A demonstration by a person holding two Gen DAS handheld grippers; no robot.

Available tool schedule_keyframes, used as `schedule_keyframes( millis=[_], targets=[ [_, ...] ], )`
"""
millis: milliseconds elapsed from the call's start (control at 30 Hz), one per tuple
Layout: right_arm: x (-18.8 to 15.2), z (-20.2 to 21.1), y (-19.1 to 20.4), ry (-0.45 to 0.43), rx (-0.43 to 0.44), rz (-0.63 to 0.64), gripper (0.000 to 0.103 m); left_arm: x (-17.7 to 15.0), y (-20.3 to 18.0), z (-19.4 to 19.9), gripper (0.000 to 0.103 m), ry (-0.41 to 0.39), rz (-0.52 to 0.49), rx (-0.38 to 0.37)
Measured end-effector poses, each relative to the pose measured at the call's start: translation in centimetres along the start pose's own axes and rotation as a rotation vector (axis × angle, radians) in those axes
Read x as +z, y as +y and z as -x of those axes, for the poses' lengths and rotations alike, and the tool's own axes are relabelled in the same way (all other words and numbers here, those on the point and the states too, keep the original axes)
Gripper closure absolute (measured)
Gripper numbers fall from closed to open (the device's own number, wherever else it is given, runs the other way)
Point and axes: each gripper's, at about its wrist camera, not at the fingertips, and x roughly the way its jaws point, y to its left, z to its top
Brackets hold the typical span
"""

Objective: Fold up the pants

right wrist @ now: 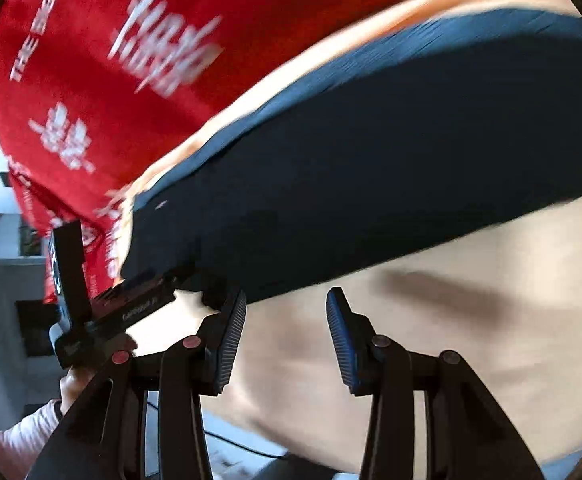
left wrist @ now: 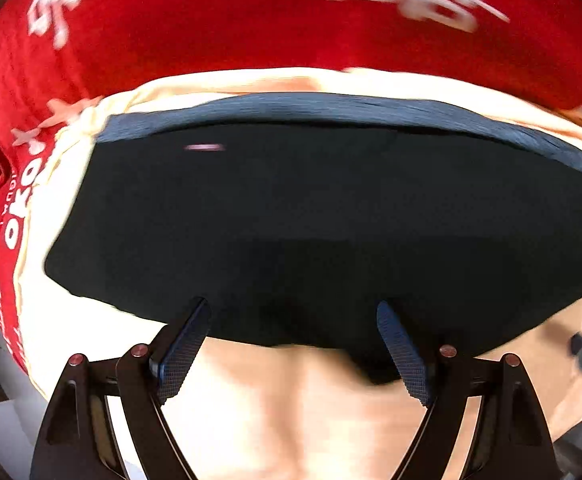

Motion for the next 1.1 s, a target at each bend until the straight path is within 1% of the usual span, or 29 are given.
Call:
schedule_keyframes(
  millis=[67,100,167,233,300,367,433,467,500,633,667,700,733,800,833,900,967,1067,1100],
  targets=[
    [-1.7,-2.1,1.4,0.015,0.037,-0.039,0.057,0.5,3.2,-0.2,0.017,-0.018,-0.020,0.027],
    [-2.3,-3.8,2.0,0.018,0.051,-0.066,0.057,0.7,4.3,-0.2,0.017,-0.036,-0.041,0.057],
    [-2.5,-6.0,2.6,0.017,0.056,-0.100,0.057,1.3,6.3,-0.5,0.017,-0.071,-0.079,0.104],
    [-2.9,-7.8,2.9,0.010,0.060,-0.133,0.057,1.8,8.1,-1.4,0.017,-0.060,-0.094,0.110],
    [-3.0,-8.3,2.9,-0.010,0.069,-0.155,0.057,2.0,9.7,-2.5,0.017,-0.037,-0.069,0.100],
    [-2.8,-9.3,3.4,-0.030,0.072,-0.165,0.057,1.8,10.0,-3.0,0.017,-0.034,-0.040,0.080],
    [-2.4,-9.9,3.6,-0.040,0.069,-0.168,0.057,1.8,10.5,-3.6,0.017,-0.048,-0.034,0.079],
    [-2.3,-10.2,3.6,-0.039,0.065,-0.168,0.057,1.7,10.3,-3.8,0.017,-0.055,-0.040,0.075],
    [-2.2,-10.4,3.5,-0.038,0.066,-0.173,0.057,1.9,10.9,-4.6,0.017,-0.059,-0.047,0.071],
    [-1.6,-11.2,3.3,-0.018,0.094,-0.202,0.057,1.9,9.6,-4.7,0.017,-0.077,-0.075,0.072],
    [-1.5,-11.2,3.3,-0.007,0.096,-0.207,0.060,2.0,9.4,-4.5,0.017,-0.074,-0.075,0.068],
    [-1.3,-11.2,3.5,0.004,0.099,-0.212,0.085,2.2,9.9,-4.6,0.017,-0.071,-0.075,0.062],
    [-0.9,-10.8,3.8,0.005,0.091,-0.204,0.094,2.2,10.2,-4.5,0.017,-0.070,-0.076,0.053],
    [-0.7,-9.8,4.7,-0.009,0.091,-0.167,0.095,2.3,11.2,-4.7,0.017,-0.066,-0.086,0.048],
    [-0.8,-9.1,5.3,-0.021,0.078,-0.138,0.095,2.1,11.5,-4.6,0.017,-0.064,-0.091,0.044],
    [-1.6,-8.3,6.2,-0.038,0.023,-0.078,0.096,1.5,12.3,-4.8,0.017,-0.061,-0.098,0.022],
    [-2.6,-8.8,5.7,-0.025,-0.021,-0.090,0.098,0.9,12.3,-4.9,0.017,-0.068,-0.113,0.013],
    [-4.0,-10.2,3.9,0.008,-0.050,-0.143,0.098,0.4,11.9,-5.0,0.016,-0.095,-0.144,0.034],
    [-4.3,-10.4,3.6,0.017,-0.059,-0.148,0.103,0.4,11.8,-5.0,0.016,-0.100,-0.143,0.036]
  ],
)
